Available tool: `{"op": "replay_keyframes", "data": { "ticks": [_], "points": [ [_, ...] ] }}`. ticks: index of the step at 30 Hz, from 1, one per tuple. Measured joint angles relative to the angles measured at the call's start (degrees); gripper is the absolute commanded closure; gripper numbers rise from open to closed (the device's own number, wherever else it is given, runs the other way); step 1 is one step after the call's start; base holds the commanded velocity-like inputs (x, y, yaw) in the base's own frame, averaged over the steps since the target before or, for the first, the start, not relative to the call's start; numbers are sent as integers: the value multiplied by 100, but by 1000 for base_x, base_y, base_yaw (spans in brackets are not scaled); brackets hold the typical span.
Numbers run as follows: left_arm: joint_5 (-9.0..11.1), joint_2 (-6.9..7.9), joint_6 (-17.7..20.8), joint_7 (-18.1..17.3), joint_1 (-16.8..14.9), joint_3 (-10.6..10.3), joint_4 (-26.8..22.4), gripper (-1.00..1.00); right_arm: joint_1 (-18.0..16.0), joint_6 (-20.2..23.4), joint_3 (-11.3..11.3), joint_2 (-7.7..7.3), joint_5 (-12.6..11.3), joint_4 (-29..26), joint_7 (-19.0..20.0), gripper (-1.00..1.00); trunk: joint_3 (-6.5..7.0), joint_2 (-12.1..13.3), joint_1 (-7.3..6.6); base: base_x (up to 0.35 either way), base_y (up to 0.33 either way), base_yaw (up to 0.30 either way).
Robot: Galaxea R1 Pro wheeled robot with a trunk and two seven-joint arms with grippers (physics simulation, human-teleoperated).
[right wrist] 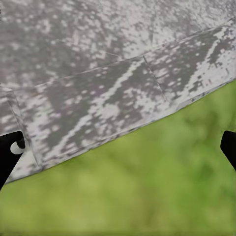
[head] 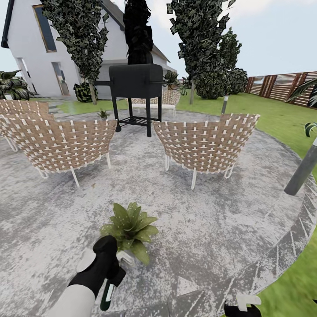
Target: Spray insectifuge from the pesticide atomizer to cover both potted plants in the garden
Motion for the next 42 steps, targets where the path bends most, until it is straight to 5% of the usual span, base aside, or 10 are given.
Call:
{"op": "replay_keyframes", "data": {
  "ticks": [3, 5, 12, 19, 33, 42],
  "points": [
    [695, -58, 20, 642, 28, 9, 40, 100, 1, 0, 0, 0, -3, 0, 0, -100, 0, 0, 0, 0, 0, 0],
    [912, -59, 1, 768, 32, 16, 38, 100, 1, 0, 0, 0, -2, 0, 0, -100, 0, 0, 0, 0, 0, 0],
    [996, 103, -6, 826, 188, 63, 32, 100, 1, 0, 0, 0, -5, 0, 0, -100, 0, 0, 0, 0, 0, 0],
    [1145, -69, 11, 810, 133, 26, -46, 100, 0, 0, 0, 0, -6, 0, 0, -100, 0, 0, -1, 102, -52, 0],
    [1174, -12, 8, 815, 359, 43, 4, 100, 1, 0, 0, 0, -5, 0, 0, -100, 0, 0, 0, 4, -2, 0],
    [1205, -118, 75, 780, -356, 42, 16, 100, 0, 0, 1, 0, -5, 0, 0, -100, 0, 0, 0, 0, 0, 0]
  ]
}}
